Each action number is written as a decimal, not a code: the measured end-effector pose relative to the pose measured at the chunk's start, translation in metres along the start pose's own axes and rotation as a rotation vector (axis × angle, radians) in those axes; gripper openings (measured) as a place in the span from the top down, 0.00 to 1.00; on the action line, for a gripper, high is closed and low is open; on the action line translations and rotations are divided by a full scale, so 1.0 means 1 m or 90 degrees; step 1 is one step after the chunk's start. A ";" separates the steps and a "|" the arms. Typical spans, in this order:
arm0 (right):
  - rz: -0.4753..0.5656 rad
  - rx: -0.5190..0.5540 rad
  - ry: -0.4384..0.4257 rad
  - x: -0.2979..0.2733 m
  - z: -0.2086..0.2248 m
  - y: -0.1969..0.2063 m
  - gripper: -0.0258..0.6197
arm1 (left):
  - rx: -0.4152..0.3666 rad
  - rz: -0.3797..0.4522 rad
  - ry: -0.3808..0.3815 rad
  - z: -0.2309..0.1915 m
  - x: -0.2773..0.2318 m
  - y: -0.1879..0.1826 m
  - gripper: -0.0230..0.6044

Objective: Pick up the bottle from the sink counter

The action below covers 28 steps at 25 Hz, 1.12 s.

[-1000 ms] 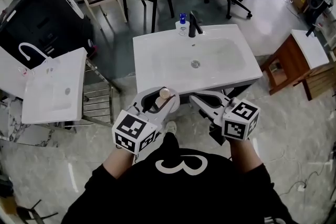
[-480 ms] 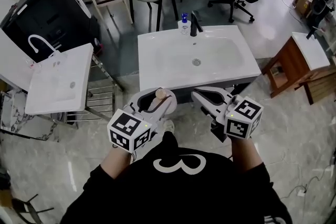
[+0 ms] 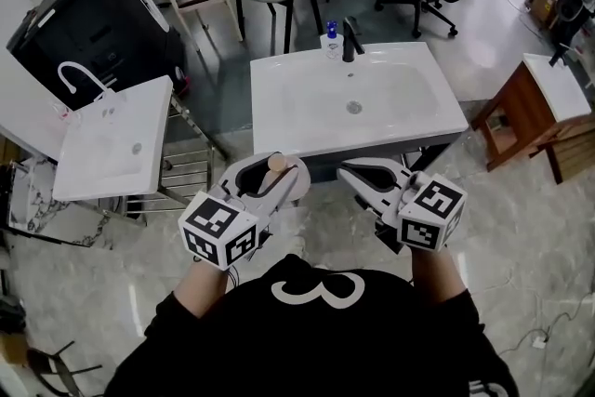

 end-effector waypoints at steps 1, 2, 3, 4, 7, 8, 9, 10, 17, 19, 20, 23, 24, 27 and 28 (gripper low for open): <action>-0.002 0.002 -0.002 -0.001 0.000 0.001 0.94 | 0.000 0.000 -0.001 -0.001 0.000 0.001 0.72; -0.004 0.005 -0.004 -0.001 -0.001 0.003 0.94 | 0.000 -0.001 -0.002 -0.001 0.001 0.002 0.73; -0.006 0.009 -0.005 -0.001 -0.002 0.003 0.94 | 0.000 0.000 -0.003 0.000 0.001 0.002 0.72; -0.006 0.012 -0.006 -0.001 -0.003 0.003 0.94 | 0.000 0.000 -0.004 0.001 0.001 0.003 0.72; -0.009 0.018 -0.009 0.000 -0.005 0.003 0.94 | -0.002 0.002 -0.001 0.003 0.001 0.002 0.72; -0.011 0.019 -0.010 -0.001 -0.005 0.003 0.94 | -0.003 0.003 0.000 0.003 0.001 0.002 0.73; -0.012 0.020 -0.010 -0.002 -0.006 0.003 0.94 | -0.005 0.005 0.001 0.003 0.001 0.002 0.72; -0.014 0.022 -0.010 -0.003 -0.006 0.004 0.94 | -0.006 0.007 0.002 0.003 0.001 0.002 0.72; -0.023 0.015 -0.011 -0.007 -0.004 0.009 0.94 | -0.003 0.017 0.005 0.004 0.000 0.008 0.72; -0.025 0.011 -0.013 -0.007 -0.003 0.011 0.94 | -0.001 0.016 0.005 0.006 0.000 0.010 0.72; -0.026 0.012 -0.013 -0.007 -0.003 0.012 0.94 | -0.001 0.014 0.006 0.006 -0.001 0.010 0.72; -0.029 0.014 -0.013 -0.008 -0.004 0.011 0.94 | -0.002 0.012 0.006 0.007 -0.001 0.011 0.72; -0.029 0.014 -0.014 -0.009 -0.004 0.011 0.94 | -0.002 0.012 0.005 0.007 -0.001 0.010 0.72; -0.028 0.015 -0.015 -0.009 -0.006 0.010 0.94 | -0.002 0.013 0.006 0.007 0.000 0.009 0.72; -0.028 0.015 -0.015 -0.009 -0.006 0.010 0.94 | -0.002 0.013 0.007 0.007 0.000 0.008 0.72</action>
Point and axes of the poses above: the fingertips, and each gripper's own axes: x backward along the fingers, z to its right, y out of its underside, the point moved 10 cm from there along x, backward along the fingers, and after that the axes turned 12 degrees about -x, right-handed, at the moved point
